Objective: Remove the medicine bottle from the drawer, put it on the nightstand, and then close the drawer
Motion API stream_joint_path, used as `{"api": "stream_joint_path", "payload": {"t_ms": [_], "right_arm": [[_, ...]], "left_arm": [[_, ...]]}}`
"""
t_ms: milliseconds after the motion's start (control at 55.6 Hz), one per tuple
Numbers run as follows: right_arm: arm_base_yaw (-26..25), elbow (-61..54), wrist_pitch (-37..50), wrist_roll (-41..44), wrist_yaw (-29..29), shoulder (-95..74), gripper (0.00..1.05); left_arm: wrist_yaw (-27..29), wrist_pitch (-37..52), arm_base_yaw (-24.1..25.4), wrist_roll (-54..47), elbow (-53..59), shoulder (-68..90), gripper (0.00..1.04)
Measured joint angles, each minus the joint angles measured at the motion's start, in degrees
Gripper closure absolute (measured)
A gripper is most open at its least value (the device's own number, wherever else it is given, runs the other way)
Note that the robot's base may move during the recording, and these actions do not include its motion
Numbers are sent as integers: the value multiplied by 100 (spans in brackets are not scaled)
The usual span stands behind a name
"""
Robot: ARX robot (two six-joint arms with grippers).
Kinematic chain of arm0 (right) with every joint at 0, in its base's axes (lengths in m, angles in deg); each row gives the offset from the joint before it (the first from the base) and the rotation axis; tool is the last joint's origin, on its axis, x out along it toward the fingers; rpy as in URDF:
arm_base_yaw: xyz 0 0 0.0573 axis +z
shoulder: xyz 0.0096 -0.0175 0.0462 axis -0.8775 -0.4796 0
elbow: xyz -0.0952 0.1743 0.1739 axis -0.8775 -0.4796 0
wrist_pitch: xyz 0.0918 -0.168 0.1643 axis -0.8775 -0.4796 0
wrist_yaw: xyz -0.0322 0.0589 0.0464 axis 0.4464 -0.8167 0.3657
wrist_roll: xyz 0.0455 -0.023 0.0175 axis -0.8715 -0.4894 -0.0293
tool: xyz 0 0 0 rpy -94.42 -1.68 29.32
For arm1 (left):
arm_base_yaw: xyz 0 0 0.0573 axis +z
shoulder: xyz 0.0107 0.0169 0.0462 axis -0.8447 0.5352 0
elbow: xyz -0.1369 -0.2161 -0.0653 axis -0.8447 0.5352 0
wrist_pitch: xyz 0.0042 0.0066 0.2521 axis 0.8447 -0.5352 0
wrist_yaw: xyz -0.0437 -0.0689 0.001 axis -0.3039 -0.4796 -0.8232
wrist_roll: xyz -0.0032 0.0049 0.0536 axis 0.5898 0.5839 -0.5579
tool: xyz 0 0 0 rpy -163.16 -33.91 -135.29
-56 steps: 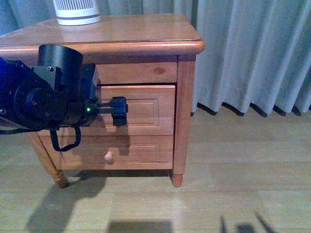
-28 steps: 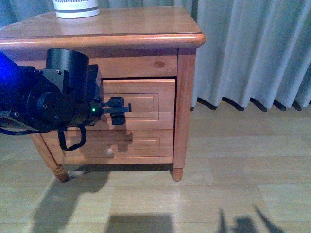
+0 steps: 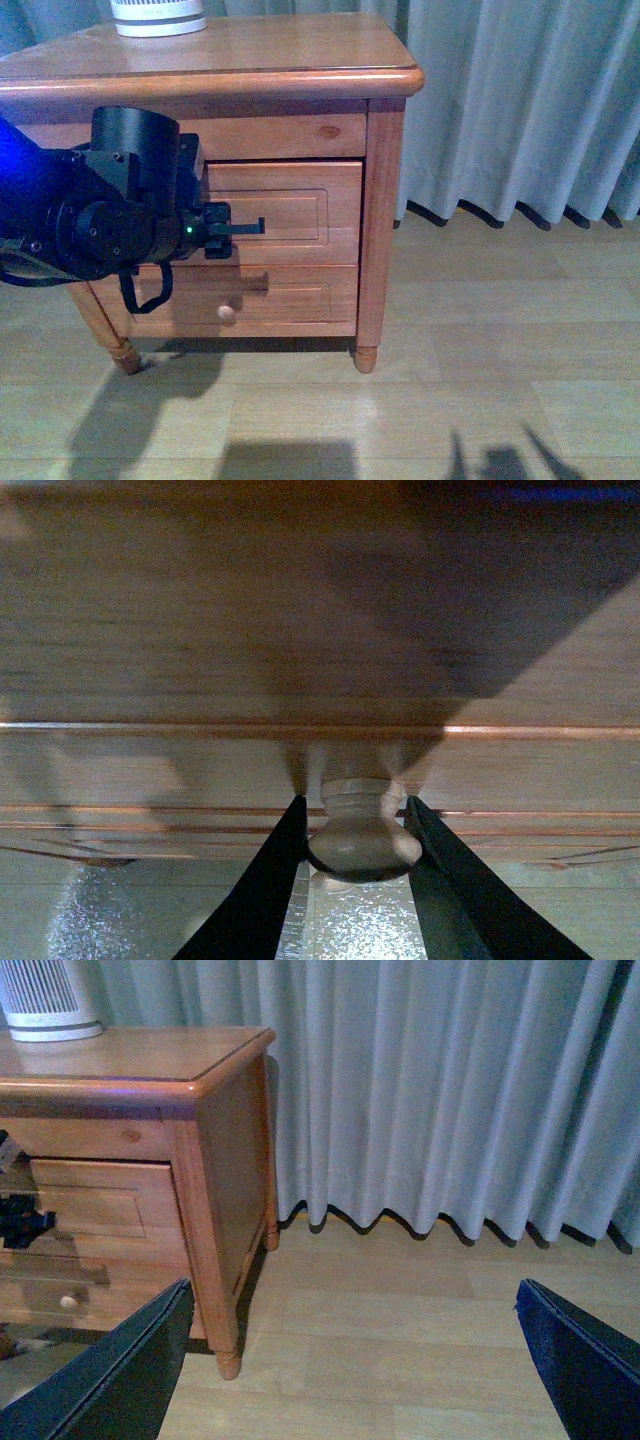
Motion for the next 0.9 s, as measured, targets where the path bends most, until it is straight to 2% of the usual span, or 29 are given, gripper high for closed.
{"api": "stream_joint_path", "payload": {"t_ms": [216, 558, 900], "right_arm": [[0, 0, 0, 2, -2, 0, 7], [0, 0, 0, 2, 0, 0, 7], [0, 0, 0, 2, 0, 0, 7]], "left_arm": [[-2, 568, -68, -46, 990, -420, 79], [28, 1504, -299, 162, 3191, -1480, 79], [15, 1941, -538, 516, 4776, -2380, 79]]}}
